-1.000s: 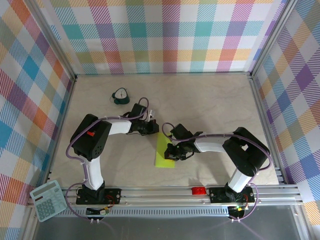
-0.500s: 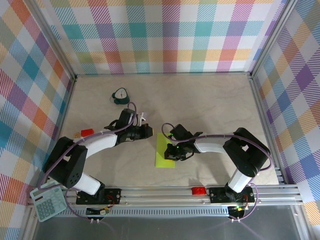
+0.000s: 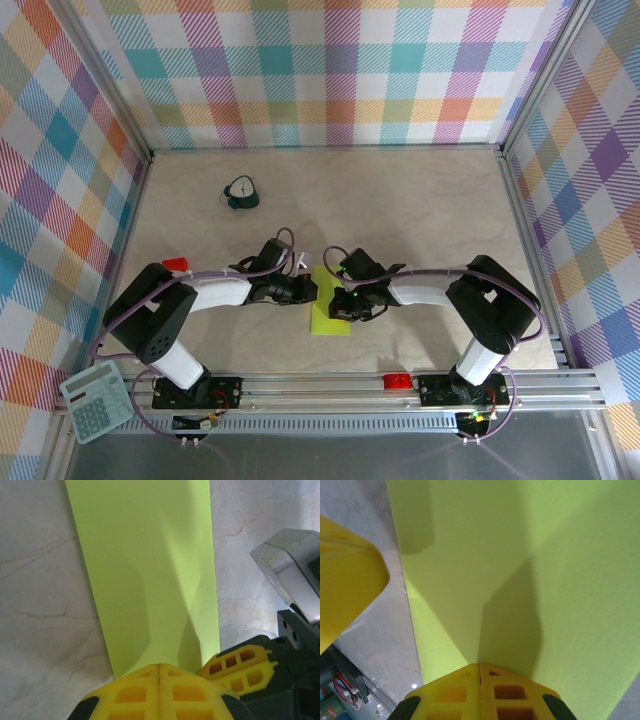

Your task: Fold a paper plane with a square sheet of paper (fold left side to right side)

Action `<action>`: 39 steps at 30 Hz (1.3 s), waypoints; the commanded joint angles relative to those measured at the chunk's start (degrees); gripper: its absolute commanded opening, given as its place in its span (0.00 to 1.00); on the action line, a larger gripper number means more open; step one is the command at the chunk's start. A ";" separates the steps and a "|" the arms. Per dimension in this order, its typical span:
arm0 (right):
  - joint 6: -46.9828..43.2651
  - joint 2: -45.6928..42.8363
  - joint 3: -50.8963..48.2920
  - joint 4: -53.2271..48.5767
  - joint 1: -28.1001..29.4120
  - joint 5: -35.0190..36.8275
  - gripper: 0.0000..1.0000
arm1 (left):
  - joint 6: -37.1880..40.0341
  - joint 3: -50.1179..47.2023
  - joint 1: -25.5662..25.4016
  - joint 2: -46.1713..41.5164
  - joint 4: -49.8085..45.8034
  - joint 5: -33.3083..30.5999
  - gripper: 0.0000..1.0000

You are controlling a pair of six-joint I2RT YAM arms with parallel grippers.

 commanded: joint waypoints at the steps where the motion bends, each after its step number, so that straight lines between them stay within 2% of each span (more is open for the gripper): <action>1: -0.49 3.03 -2.25 -8.22 -0.03 5.77 0.00 | 0.84 1.60 -0.50 1.49 0.98 0.14 0.00; 9: -0.57 1.29 -1.22 -8.67 -0.01 4.90 0.01 | 0.86 0.36 -0.99 2.21 -2.14 -5.95 0.00; 17: -0.22 -5.26 1.12 -9.86 -0.59 3.58 0.13 | 0.79 -1.36 -1.08 1.62 -2.75 -5.86 0.00; 25: -1.69 -12.24 -2.72 -13.28 -3.61 2.01 0.22 | 1.47 -2.72 -1.15 1.09 -2.01 -5.23 0.00; 30: -1.45 -14.22 -7.60 -10.60 -6.97 -2.35 0.31 | 2.27 -2.27 -1.09 1.91 -1.66 -4.65 0.00; 35: -1.52 -13.38 -9.73 -6.09 -7.21 -7.06 0.40 | 2.70 -1.65 -1.15 2.36 -2.05 -4.77 0.00; 39: -0.11 -11.28 -10.92 -0.88 -7.18 -10.18 0.41 | 3.18 -1.39 -1.12 2.42 -2.56 -5.22 0.00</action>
